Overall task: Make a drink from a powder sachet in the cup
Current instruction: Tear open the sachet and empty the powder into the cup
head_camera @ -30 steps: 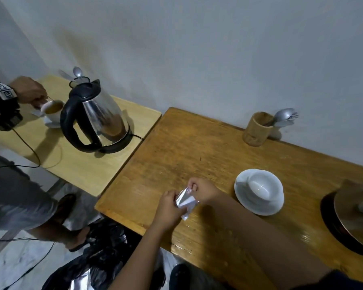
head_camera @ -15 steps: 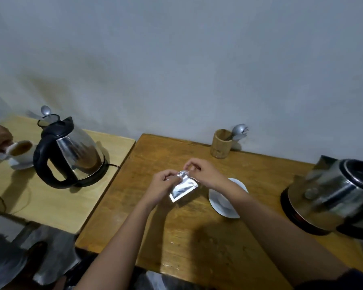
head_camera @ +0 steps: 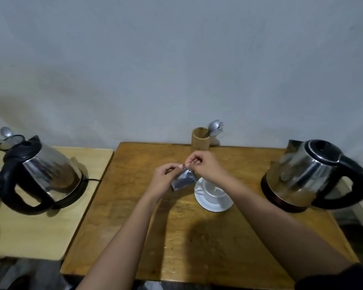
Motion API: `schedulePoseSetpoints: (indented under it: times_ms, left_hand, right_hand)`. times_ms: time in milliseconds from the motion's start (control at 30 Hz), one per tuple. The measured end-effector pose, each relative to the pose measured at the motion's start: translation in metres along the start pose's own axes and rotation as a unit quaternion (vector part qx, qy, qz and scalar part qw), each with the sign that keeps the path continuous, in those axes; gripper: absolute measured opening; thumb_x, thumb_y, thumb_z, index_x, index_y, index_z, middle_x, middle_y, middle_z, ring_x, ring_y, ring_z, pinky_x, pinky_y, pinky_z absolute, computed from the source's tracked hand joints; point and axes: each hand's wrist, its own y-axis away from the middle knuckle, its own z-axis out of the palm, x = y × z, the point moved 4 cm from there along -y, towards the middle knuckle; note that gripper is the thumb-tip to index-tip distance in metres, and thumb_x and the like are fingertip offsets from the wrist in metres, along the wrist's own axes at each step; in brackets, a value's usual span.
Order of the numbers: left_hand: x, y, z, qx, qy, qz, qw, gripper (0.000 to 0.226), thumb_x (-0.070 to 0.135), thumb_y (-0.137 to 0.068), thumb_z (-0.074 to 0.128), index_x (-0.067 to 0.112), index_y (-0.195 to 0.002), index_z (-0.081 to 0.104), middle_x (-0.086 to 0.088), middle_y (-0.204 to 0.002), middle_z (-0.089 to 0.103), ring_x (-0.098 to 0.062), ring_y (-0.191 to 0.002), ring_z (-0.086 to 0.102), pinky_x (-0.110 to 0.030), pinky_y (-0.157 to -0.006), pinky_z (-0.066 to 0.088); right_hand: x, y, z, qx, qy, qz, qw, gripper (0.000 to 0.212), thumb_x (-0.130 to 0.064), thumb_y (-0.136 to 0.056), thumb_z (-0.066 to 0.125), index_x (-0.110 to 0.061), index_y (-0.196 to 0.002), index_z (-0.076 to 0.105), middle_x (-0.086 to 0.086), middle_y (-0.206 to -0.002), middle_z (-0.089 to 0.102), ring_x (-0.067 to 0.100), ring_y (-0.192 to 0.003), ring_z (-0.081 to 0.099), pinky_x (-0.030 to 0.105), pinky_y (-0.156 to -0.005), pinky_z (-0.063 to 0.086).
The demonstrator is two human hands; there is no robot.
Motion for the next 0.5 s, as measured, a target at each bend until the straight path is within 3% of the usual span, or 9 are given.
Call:
schedulePoseSetpoints:
  times_ms: [167,300,367,500]
  left_hand:
    - [-0.006,-0.004,0.000,0.018,0.029,-0.051,0.998,0.017,0.009,-0.085,0.060,-0.002,-0.094,0.070,-0.002,-0.081,0.068,-0.007,-0.074,0.061,-0.006,-0.061,0.047]
    - [-0.006,-0.011,-0.002,0.044,0.047,-0.084,0.994,0.014,0.004,-0.083,0.058,0.009,-0.075,0.068,-0.003,-0.073,0.064,-0.011,-0.068,0.057,-0.006,-0.053,0.043]
    - [-0.004,-0.011,-0.004,0.052,0.036,-0.090,0.994,0.019,0.003,-0.083,0.055,0.012,-0.070,0.065,-0.003,-0.070,0.062,-0.011,-0.065,0.054,-0.006,-0.049,0.043]
    - [-0.003,-0.013,-0.015,0.073,0.055,-0.087,0.992,0.021,0.003,-0.084,0.053,0.012,-0.069,0.062,-0.005,-0.072,0.061,-0.012,-0.068,0.053,-0.021,-0.062,0.044]
  right_hand:
    - [-0.003,0.002,0.007,0.013,0.025,-0.035,0.999,0.007,0.001,-0.081,0.063,-0.003,-0.080,0.069,-0.008,-0.061,0.055,0.002,-0.055,0.046,0.012,-0.056,0.041]
    - [-0.012,0.004,0.012,0.045,0.067,-0.109,0.991,0.014,0.004,-0.081,0.059,-0.002,-0.080,0.071,-0.008,-0.068,0.056,-0.002,-0.060,0.047,0.008,-0.057,0.039]
    - [-0.020,0.005,0.017,0.038,0.116,-0.163,0.979,0.015,0.001,-0.081,0.058,-0.004,-0.082,0.072,-0.007,-0.073,0.053,0.005,-0.063,0.047,0.017,-0.059,0.037]
    - [-0.034,0.011,0.028,0.025,0.191,-0.245,0.950,0.014,-0.004,-0.083,0.059,-0.005,-0.088,0.072,0.009,-0.083,0.063,0.019,-0.080,0.055,0.027,-0.068,0.039]
